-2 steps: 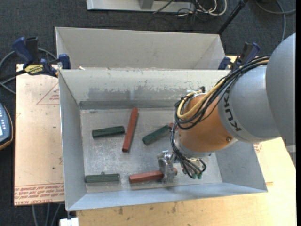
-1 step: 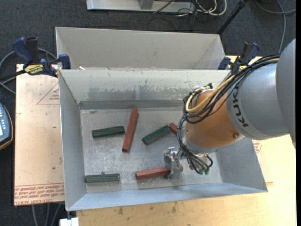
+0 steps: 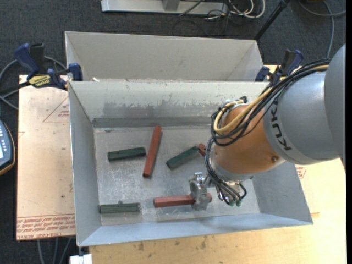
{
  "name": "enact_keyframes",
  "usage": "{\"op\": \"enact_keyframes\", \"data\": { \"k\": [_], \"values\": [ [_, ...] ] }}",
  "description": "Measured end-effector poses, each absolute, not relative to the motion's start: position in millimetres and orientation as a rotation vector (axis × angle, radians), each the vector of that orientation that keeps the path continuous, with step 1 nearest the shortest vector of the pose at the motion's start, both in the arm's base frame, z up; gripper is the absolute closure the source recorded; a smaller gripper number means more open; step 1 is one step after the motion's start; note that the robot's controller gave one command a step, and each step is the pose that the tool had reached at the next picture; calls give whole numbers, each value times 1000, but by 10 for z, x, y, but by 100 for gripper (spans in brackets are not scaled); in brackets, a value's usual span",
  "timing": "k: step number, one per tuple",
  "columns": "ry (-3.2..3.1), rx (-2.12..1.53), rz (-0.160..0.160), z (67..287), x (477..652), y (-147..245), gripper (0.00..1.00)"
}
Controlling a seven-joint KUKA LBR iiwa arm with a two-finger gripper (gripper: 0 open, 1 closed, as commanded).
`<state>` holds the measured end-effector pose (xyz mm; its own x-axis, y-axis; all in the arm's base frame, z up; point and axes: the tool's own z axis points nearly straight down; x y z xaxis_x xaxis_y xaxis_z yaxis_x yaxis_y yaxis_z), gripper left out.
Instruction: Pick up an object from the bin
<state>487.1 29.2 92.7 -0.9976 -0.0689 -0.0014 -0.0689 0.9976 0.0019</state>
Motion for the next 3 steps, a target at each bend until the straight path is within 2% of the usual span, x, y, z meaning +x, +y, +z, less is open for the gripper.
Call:
{"op": "enact_keyframes", "data": {
  "k": [1,2,3],
  "values": [
    [3140,-46,5,768,4959,763,100],
    [3135,-18,8,1295,4915,1259,100],
    [3132,-38,3,2441,4795,977,100]
  ]
}}
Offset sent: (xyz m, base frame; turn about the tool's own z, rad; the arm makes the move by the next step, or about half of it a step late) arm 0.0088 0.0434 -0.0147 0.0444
